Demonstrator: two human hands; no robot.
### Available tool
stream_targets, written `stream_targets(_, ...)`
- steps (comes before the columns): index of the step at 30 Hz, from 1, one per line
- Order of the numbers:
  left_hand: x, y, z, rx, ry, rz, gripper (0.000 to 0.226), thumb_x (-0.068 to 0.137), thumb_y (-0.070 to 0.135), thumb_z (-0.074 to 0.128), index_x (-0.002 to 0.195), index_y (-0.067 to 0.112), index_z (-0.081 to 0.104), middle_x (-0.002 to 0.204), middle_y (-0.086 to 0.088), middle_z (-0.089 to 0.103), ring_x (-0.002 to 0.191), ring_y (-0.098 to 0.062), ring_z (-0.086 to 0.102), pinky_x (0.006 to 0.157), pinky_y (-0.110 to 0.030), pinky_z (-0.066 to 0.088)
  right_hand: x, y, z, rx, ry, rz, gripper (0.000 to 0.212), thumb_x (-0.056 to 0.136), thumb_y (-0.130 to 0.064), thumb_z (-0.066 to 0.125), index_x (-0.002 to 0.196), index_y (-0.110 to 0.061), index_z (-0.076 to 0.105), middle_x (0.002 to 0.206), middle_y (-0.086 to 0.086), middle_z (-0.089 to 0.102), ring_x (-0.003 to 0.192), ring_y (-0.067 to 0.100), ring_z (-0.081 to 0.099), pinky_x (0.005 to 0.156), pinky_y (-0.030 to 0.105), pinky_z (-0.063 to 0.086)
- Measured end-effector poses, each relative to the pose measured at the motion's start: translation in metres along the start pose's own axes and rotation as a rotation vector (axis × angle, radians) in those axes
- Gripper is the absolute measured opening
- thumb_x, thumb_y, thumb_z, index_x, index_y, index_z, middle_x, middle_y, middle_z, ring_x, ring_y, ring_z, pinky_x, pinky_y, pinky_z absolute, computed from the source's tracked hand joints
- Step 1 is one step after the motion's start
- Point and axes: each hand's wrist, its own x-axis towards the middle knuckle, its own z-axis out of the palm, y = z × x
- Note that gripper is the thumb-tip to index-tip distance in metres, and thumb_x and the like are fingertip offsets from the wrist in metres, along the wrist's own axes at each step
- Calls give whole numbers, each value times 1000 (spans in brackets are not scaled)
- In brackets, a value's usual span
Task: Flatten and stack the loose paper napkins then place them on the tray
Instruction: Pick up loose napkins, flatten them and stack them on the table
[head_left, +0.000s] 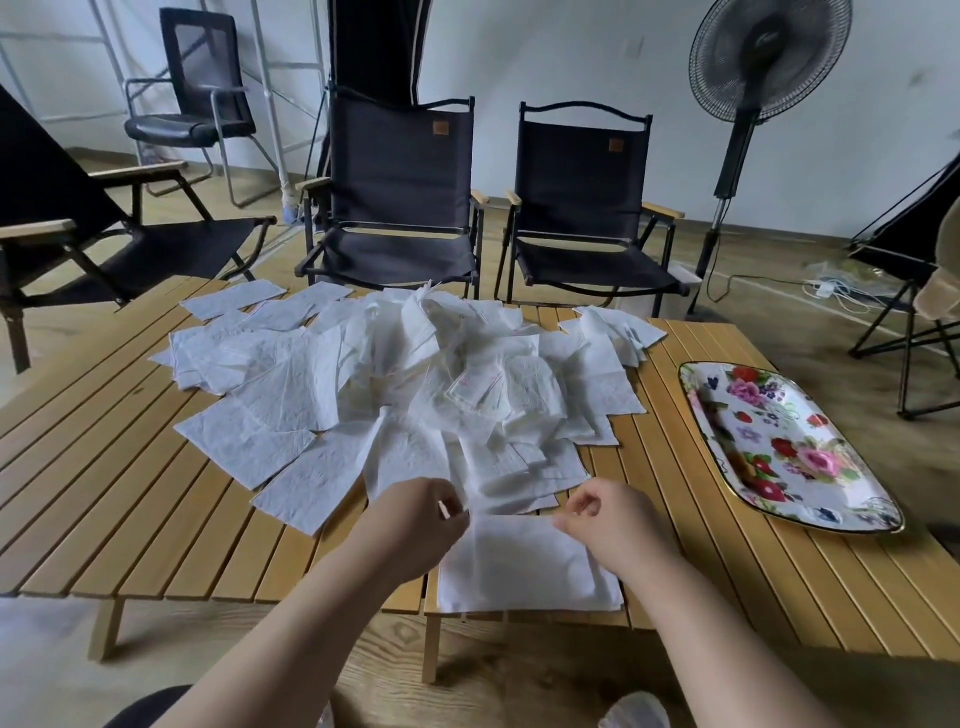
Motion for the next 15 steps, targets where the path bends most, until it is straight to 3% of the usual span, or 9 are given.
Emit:
stream_targets(2,2,-4,-8,7,58,-12,13,97,37,56,98,28,66,87,9,69,75,-6,63,68,-30,54,8,-5,4,-38,109,16,30,89,-39,73,113,-27,62,109,-8,63,91,13,61,62,23,46)
stream_targets(6,6,-19,-26,-91,111,-25,13,99,33,55,95,28,66,88,10,69,71,-6,62,59,-24,47,25,-23,18,-2,170,-133,42,93,-21,68,134,-28,58,133,-6,54,117,16,53,82,27,47)
stream_targets(10,7,-38,-39,-206,150,-89,14,98,27,56,90,26,68,83,7,72,73,-14,67,64,-28,51,32,-46,40,2,149,-207,40,92,-20,67,130,-33,63,134,-12,52,124,15,47,101,39,45)
stream_targets(15,4,-50,-41,-186,162,-101,15,97,24,56,89,26,68,82,8,73,72,-15,66,67,-33,54,38,-56,48,84,211,-262,16,95,-21,65,104,-27,77,118,-10,65,115,14,52,96,44,47)
